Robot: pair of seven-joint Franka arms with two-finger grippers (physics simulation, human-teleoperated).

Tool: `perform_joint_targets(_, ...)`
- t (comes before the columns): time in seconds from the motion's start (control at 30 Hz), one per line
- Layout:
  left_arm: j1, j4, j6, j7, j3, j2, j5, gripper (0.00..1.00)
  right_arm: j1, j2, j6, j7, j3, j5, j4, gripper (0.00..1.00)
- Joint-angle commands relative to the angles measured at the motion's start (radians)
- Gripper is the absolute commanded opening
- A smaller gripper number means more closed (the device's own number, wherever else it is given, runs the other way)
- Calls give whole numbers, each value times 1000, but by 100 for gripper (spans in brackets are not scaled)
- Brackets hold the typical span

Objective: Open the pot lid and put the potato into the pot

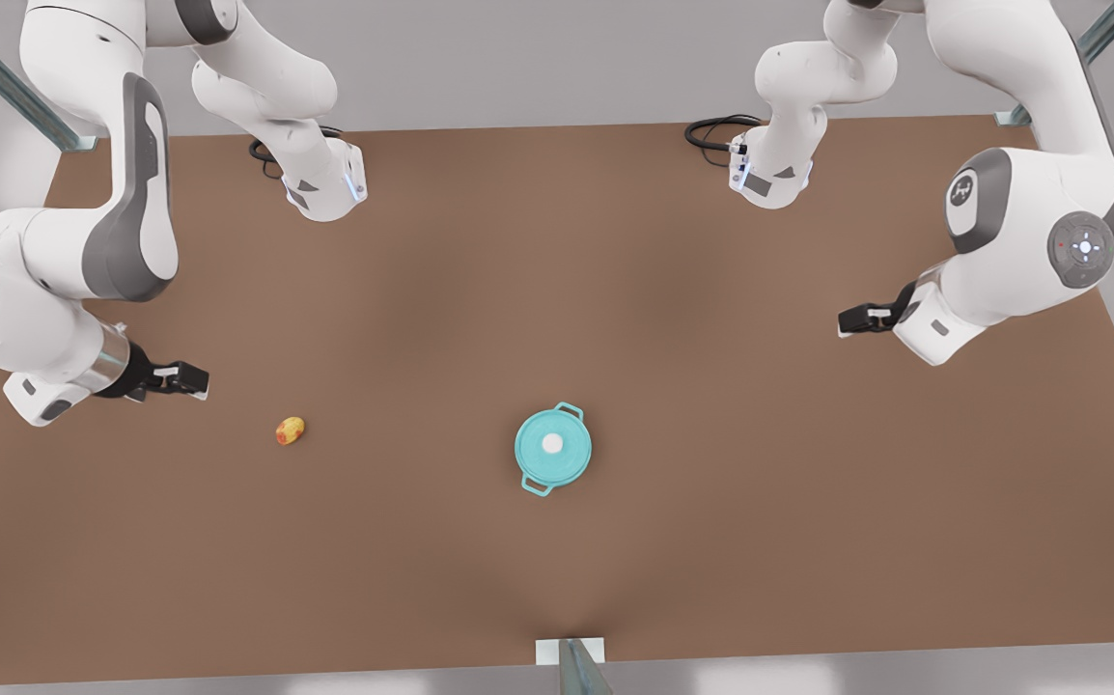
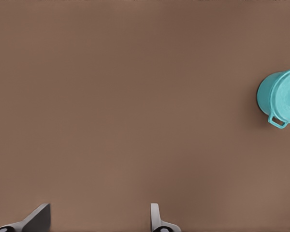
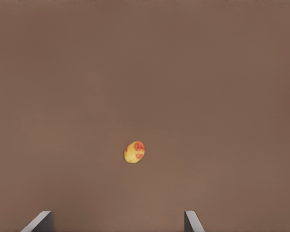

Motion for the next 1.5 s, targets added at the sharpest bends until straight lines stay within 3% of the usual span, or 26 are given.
perform_joint_targets(0.0, 1, -5, 31, 1, -18, 1, -10, 100, -1, -1, 19, -2, 1, 1, 1, 100)
perform_joint_targets(0.07, -1, 40, 24, 6, -51, 13, 2, 100, 0, -1, 19, 5, 1, 2, 1, 100)
perform_joint_targets(0.13, -55, 55, 88, -57, -210, 55, 95, 100, 23, 16, 19, 226, 4, -9, 2, 100)
perform_joint_targets(0.2, -258, 166, 204, -241, -212, 211, 140, 100, 108, 60, 62, 539, 16, -6, 8, 100)
perform_joint_targets(0.27, -355, 169, 297, -459, -212, 297, 205, 100, 192, 97, 105, 704, 18, -10, 8, 100)
perform_joint_targets(0.3, -395, 199, 372, -585, -212, 372, 206, 100, 195, 99, 145, 742, 18, 2, 8, 100)
perform_joint_targets(0.4, -493, 496, 390, -763, -203, 639, 330, 100, 189, 123, 120, 744, 11, 33, -9, 100)
perform_joint_targets(0.43, -507, 538, 494, -815, -189, 708, 353, 100, 192, 140, 130, 788, 13, 30, -15, 100)
perform_joint_targets(0.5, -599, 644, 567, -922, -97, 823, 378, 100, 183, 154, 274, 791, -2, 19, -113, 100)
perform_joint_targets(0.57, -599, 646, 660, -924, -72, 862, 378, 100, 181, 132, 401, 795, -32, 21, -243, 100)
perform_joint_targets(0.67, -599, 652, 685, -921, -65, 871, 378, 100, 181, 163, 489, 815, -68, 16, -266, 100)
perform_joint_targets(0.9, -600, 650, 481, -807, -100, 869, 370, 100, 174, 189, 697, 853, -107, 30, -358, 100)
perform_joint_targets(1.47, -597, 649, 594, -771, -117, 926, 370, 100, 168, 234, 845, 798, -117, -102, -500, 100)
